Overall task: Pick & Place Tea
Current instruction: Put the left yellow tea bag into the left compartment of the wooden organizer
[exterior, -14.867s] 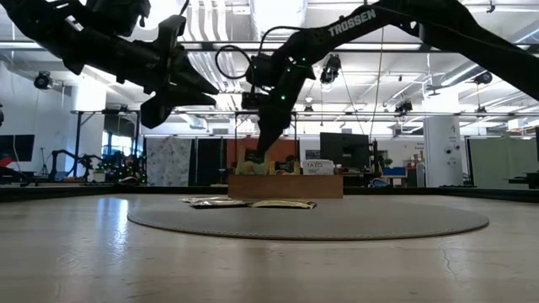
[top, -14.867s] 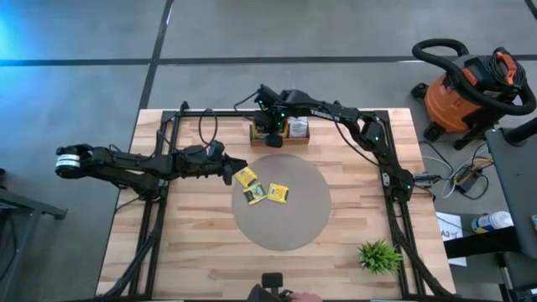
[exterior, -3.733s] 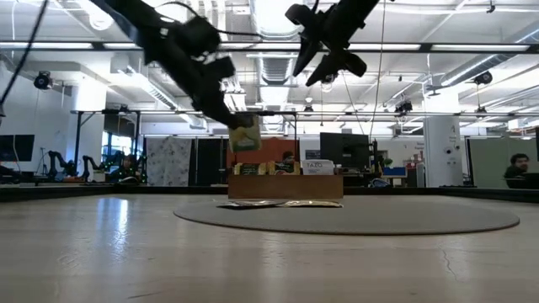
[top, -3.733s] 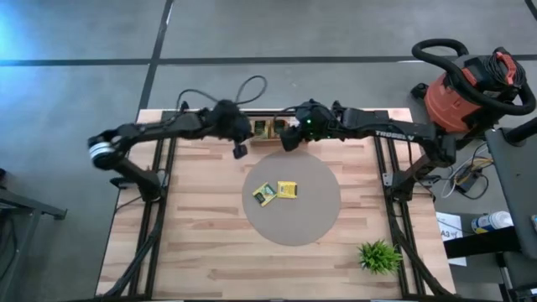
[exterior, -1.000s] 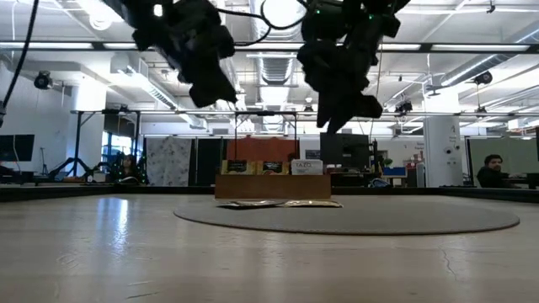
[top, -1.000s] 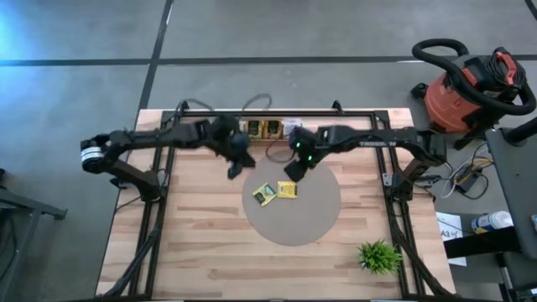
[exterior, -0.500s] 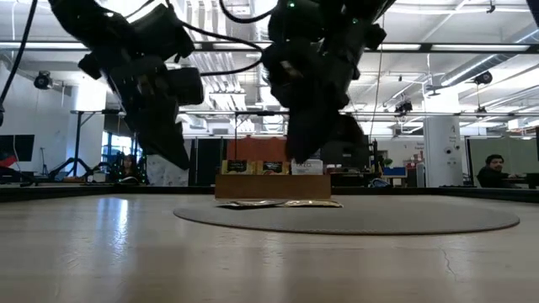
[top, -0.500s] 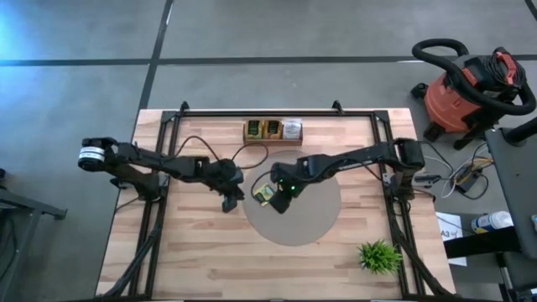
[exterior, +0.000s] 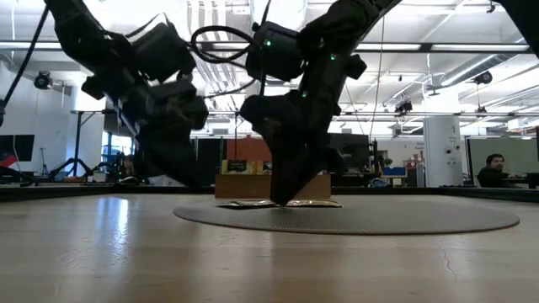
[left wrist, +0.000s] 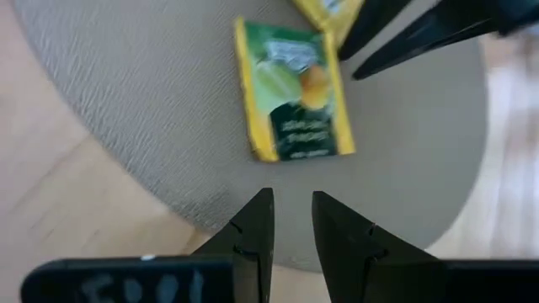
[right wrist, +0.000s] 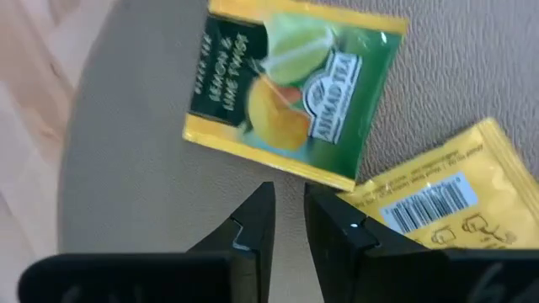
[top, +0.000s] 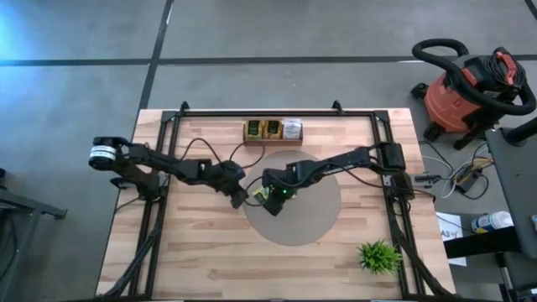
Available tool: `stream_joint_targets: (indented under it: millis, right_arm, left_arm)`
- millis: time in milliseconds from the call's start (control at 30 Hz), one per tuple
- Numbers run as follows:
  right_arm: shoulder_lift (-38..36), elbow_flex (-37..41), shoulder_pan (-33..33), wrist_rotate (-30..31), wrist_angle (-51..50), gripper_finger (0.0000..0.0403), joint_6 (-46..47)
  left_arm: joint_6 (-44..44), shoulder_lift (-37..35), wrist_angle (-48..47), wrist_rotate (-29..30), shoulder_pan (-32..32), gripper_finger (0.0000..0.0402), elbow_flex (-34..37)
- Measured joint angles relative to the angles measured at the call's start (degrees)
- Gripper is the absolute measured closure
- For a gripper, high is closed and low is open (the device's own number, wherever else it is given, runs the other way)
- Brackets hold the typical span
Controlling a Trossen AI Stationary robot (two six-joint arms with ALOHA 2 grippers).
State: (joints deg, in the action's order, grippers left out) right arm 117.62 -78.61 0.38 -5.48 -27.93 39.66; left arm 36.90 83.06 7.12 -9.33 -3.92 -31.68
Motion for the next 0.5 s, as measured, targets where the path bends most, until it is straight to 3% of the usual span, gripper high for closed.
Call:
stream_joint_targets:
  millis: [500]
  right_arm:
    - [-0.1,-0.1,-0.1,1.9,2.4,0.0341,0.1]
  left_arm:
    - [5.7,8.5,9.1,2.3,-0.6,0.0323,-2.1]
